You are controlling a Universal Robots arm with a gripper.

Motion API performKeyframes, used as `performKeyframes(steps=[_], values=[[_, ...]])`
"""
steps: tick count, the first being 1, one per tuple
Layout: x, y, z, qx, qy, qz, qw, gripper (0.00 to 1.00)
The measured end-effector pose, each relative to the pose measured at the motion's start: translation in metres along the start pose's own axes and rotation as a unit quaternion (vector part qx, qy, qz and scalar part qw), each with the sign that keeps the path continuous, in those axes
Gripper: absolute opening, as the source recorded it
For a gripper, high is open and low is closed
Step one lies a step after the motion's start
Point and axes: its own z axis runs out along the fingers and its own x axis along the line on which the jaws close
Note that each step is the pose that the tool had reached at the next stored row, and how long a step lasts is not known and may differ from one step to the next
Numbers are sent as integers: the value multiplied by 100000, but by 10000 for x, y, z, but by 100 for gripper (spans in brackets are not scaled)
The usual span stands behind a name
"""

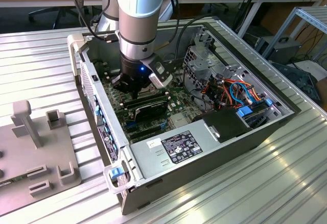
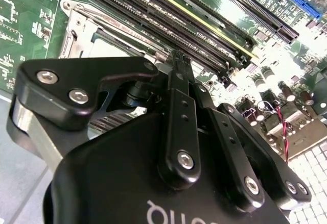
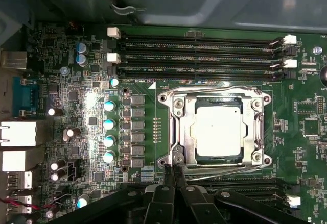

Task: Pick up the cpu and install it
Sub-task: 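Install the second cpu locking lever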

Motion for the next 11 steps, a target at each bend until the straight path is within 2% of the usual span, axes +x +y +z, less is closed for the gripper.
performKeyframes(steps=[4, 8, 11], values=[[4, 3, 41, 25, 6, 3, 100000, 11], [6, 46, 80, 4, -23, -2, 100000, 11], [8, 46, 92, 28, 23, -6, 100000, 11]])
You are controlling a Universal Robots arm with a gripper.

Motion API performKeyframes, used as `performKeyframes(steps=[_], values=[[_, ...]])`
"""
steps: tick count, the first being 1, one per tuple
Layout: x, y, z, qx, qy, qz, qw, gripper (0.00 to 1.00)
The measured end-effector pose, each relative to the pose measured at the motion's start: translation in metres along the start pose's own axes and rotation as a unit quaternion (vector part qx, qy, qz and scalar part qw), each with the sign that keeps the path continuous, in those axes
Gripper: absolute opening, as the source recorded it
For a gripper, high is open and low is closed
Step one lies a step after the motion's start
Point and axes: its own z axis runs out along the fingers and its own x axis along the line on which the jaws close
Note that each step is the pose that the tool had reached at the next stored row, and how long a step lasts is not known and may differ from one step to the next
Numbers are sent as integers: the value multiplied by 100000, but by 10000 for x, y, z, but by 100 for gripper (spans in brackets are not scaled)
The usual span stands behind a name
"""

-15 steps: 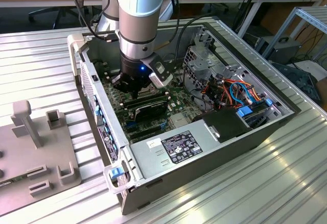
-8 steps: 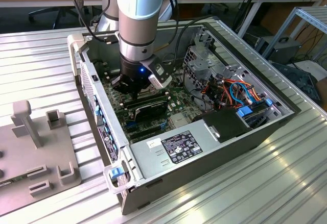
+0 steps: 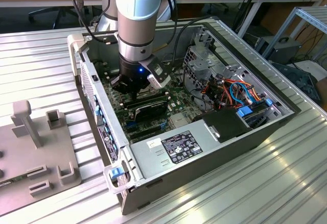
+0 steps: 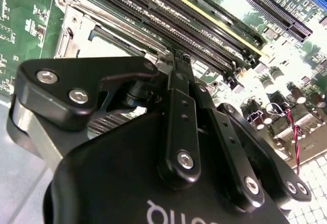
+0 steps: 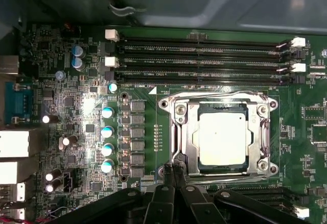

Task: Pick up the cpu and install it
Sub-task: 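Install the second cpu locking lever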

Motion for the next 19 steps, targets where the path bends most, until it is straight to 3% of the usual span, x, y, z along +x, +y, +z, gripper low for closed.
performKeyframes(steps=[14, 19], values=[[0, -44, -4, 14, -23, 2, 100000, 11], [-10, -38, -110, 69, -22, -10, 100000, 11]])
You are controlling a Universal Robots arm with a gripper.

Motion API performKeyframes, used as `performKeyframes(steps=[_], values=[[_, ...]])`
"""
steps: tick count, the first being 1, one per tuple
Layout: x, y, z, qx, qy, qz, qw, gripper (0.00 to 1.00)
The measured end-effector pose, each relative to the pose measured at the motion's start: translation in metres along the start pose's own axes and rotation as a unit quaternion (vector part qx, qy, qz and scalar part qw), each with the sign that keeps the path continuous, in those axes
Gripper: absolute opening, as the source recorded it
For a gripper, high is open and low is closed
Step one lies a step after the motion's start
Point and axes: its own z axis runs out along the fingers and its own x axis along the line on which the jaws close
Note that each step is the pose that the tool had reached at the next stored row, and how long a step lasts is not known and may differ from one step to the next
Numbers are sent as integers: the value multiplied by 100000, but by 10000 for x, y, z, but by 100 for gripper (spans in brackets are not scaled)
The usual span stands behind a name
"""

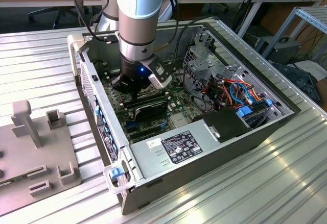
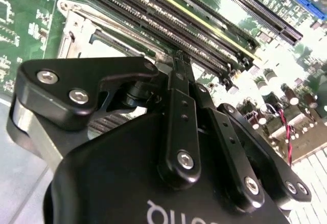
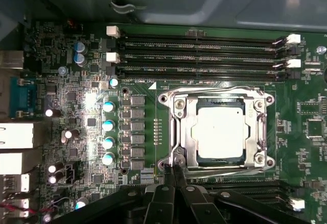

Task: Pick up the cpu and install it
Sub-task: 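Install the second cpu locking lever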

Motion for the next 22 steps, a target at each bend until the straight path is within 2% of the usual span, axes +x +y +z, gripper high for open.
performKeyframes(steps=[9, 12, 14, 17, 18, 20, 22], values=[[-20, 13, -229, 50, -5, 3, 100000, 11], [-73, 13, -225, 54, 14, 7, 100000, 11], [-166, 13, -216, 51, 26, 0, 100000, 11], [-266, 13, -208, 54, 58, 3, 100000, 11], [-339, 17, -201, 55, 79, 6, 100000, 11], [-351, 55, -197, 55, 69, 11, 100000, 11], [-362, 154, -191, 60, 71, 5, 100000, 11]])
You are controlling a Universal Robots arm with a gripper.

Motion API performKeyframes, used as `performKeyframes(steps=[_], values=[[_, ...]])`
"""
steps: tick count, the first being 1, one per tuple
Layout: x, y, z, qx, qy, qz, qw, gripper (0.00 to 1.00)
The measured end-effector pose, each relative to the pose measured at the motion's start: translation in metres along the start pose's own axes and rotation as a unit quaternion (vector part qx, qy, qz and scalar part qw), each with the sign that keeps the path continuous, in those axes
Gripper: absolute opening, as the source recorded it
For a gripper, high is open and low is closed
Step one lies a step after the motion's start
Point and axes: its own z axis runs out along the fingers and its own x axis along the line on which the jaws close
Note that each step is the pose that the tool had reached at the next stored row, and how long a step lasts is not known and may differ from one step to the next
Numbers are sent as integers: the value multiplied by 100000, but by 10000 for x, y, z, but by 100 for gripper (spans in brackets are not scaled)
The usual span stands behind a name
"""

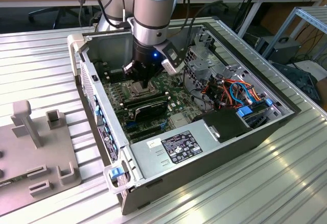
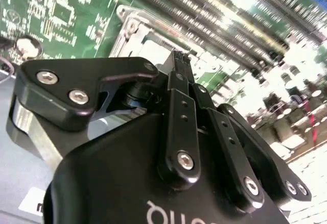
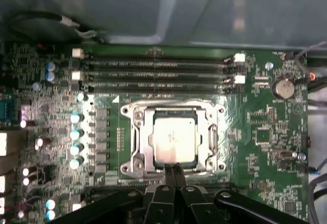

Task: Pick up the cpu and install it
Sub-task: 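Install the second cpu locking lever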

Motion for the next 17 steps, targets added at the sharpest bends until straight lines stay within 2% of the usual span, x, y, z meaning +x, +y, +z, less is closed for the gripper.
performKeyframes(steps=[3, 5, 7, 10, 17], values=[[-4, 104, 9, -11, -4, 1, 100000, 11], [-5, 131, 10, 3, 4, -1, 100000, 11], [-8, 131, 10, -6, 6, -6, 100000, 11], [-52, 132, 15, -8, 4, -3, 100000, 11], [-59, 132, 15, -6, 7, 0, 100000, 11]])
